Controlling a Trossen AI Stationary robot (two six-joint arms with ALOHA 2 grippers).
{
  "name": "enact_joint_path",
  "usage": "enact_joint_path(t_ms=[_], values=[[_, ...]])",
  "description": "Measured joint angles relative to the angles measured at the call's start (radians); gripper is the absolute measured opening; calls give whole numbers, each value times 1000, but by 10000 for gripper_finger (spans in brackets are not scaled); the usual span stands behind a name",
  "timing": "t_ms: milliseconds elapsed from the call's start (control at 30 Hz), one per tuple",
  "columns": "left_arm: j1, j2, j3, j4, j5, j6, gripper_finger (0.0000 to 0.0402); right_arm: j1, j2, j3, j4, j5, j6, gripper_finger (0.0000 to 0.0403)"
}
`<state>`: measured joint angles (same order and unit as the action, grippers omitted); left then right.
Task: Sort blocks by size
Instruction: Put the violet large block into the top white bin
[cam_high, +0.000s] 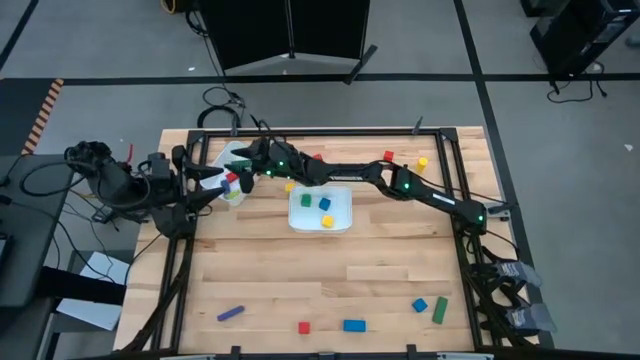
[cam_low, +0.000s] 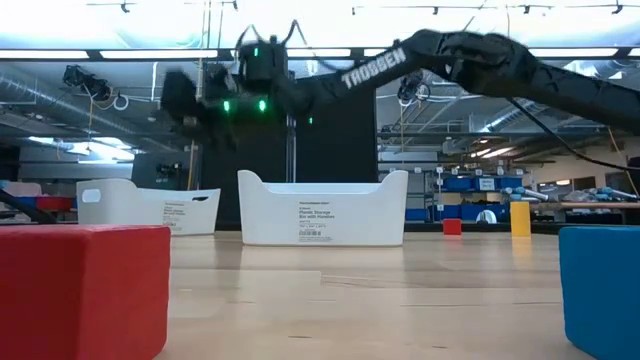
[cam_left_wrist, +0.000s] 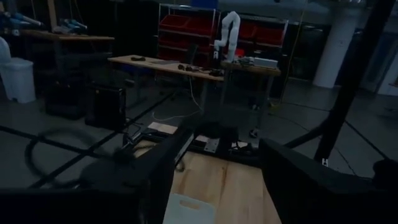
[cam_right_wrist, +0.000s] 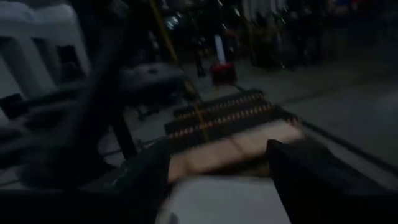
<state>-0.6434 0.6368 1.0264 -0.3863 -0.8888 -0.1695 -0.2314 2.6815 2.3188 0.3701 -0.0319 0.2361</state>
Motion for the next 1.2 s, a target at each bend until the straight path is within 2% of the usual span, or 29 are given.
enact_joint_path(t_ms=[100,200,300,467,567,667,800,967,1200], values=[[0,5,0,-43,0,-39,238,23,-33,-37,36,2,-29,249],[0,14,0,-120,0,-103,238,46,-90,-185,104,30,-55,214],[0,39,0,-203,0,-189,238,71,-199,-440,259,67,-81,182],[0,130,0,-308,65,-258,238,124,-530,-934,535,177,-164,154],[1,220,0,-330,143,-245,238,171,-712,-1160,531,276,-243,153],[0,340,0,-331,273,-230,238,231,-876,-1326,518,375,-318,153],[-5,512,0,-345,461,-298,240,318,-1066,-1483,536,501,-371,154],[-22,683,16,-392,668,-490,256,420,-1202,-1606,529,579,-443,155],[-102,807,36,-439,811,-756,297,494,-1248,-1657,530,694,-486,176]])
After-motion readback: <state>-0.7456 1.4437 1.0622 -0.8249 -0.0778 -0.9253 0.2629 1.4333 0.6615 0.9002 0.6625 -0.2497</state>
